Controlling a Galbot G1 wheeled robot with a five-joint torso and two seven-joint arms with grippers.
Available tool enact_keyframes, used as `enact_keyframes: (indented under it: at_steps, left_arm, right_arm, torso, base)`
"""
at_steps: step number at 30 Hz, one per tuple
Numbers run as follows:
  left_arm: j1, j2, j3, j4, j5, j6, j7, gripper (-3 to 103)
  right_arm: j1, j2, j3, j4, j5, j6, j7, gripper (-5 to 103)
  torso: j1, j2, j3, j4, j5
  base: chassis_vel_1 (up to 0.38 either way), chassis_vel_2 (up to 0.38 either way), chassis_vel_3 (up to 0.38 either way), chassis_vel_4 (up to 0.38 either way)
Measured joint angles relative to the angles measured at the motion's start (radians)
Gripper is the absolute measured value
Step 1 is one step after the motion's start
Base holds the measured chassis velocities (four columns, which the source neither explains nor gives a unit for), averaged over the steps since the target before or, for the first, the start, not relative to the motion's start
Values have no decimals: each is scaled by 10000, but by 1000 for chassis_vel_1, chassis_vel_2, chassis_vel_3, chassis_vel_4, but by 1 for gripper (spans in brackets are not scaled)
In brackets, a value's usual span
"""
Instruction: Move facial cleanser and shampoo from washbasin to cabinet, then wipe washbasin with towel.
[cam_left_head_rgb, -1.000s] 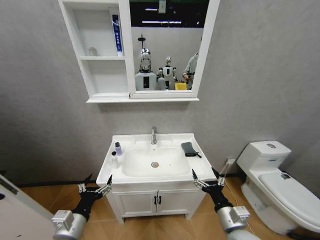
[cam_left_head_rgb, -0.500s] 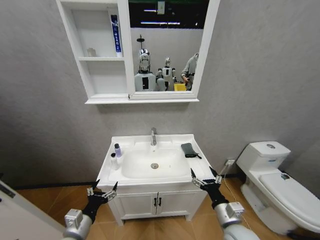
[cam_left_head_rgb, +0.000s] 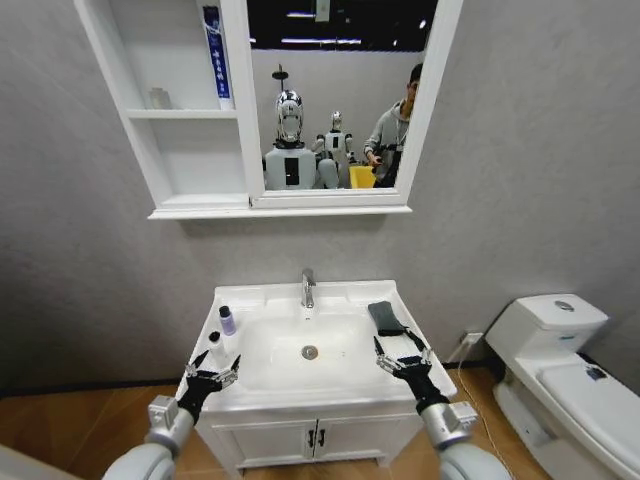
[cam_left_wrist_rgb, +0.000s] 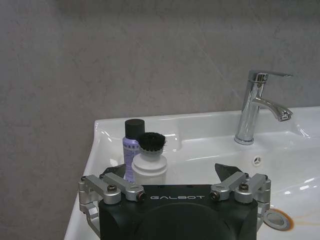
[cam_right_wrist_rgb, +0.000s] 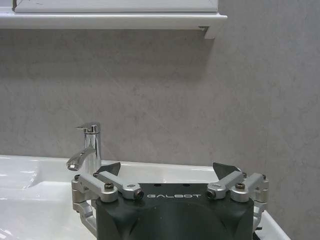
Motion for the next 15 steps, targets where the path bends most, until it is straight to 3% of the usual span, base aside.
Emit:
enact_keyframes:
  at_steps: [7,15]
  left_arm:
    - [-52,-173,-48,120,-56,39,-121,100]
    - [-194,-416,205,419,132,40,-125,100]
  right_arm:
    - [150,-18,-143,-216,48,119,-43,100]
    - [250,-20,-188,-346,112,233,-69,100]
  torso:
    - [-17,10,-5,12,0]
    - [-8,7,-2,3,1]
  base:
    - [50,-23,-52,16]
    - [11,-4,-10,15]
